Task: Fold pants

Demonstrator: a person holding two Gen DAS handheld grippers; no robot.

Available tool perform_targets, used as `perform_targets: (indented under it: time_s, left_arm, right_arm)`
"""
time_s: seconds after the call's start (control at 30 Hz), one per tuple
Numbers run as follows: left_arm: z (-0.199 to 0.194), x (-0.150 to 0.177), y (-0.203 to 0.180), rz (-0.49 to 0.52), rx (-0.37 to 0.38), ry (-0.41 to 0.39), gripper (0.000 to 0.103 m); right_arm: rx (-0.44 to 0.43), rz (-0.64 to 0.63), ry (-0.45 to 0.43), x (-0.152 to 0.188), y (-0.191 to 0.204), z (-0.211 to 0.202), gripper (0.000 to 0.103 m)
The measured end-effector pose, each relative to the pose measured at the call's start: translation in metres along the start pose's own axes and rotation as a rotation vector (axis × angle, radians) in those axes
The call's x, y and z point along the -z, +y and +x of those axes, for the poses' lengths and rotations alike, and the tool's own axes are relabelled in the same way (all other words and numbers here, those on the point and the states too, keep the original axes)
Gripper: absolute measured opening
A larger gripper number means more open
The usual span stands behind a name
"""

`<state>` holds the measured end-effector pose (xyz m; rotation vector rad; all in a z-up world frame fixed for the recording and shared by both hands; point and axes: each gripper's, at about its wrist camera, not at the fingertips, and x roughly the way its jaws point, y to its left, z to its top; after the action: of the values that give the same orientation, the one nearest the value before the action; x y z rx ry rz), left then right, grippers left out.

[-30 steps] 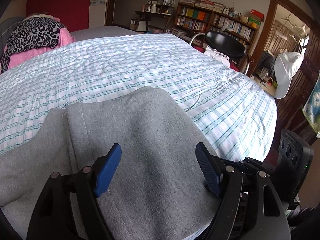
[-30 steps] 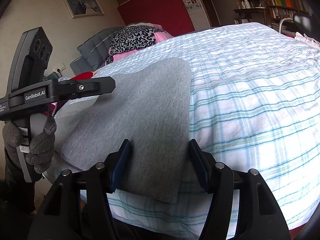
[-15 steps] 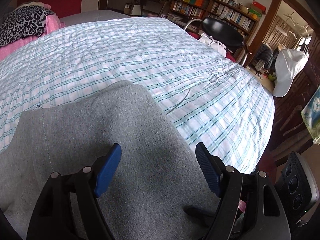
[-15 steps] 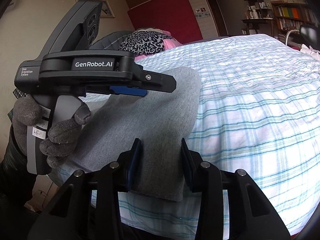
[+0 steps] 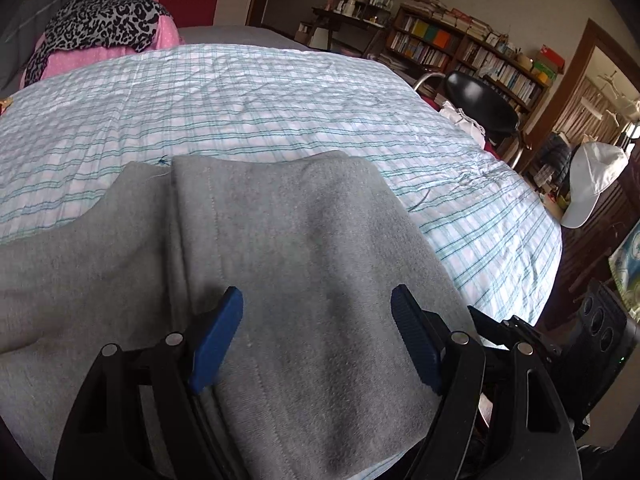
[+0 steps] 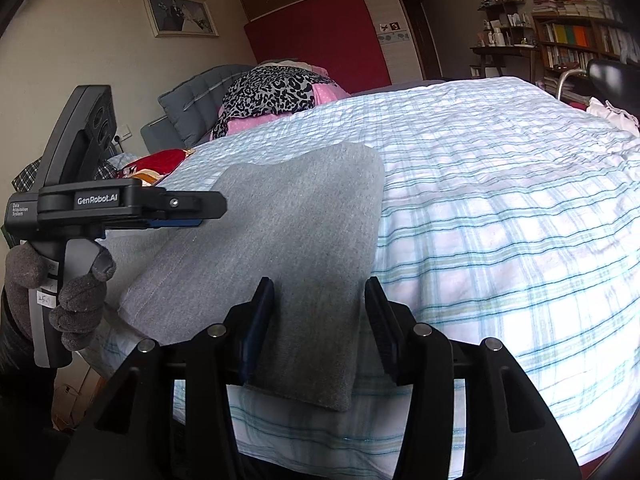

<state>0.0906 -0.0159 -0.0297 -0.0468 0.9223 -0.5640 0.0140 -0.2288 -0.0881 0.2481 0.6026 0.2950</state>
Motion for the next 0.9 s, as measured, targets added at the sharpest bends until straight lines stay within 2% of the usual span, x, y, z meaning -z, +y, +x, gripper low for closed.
perform_targets:
  time_s: [0.3, 0.6, 0.9]
  left_arm:
    - [-0.068, 0.034, 0.072, -0.162, -0.130, -0.138, 0.076]
    - [-0.126, 0.065, 0.128, -0.289, -0.225, -0.244, 0.076]
    - [-0.163, 0.096, 0.168, -0.363, -0.399, -0.313, 0.076]
  right_arm:
    - [-0.011, -0.059, -0.042, -0.015, 0.029, -0.001, 0.049]
    - [-0.078, -0.160, -0.005, -0.018, 0.074, 0.018, 0.054]
    - [-0.106, -0.198, 0.038, -0.010, 0.097, 0.030, 0.055]
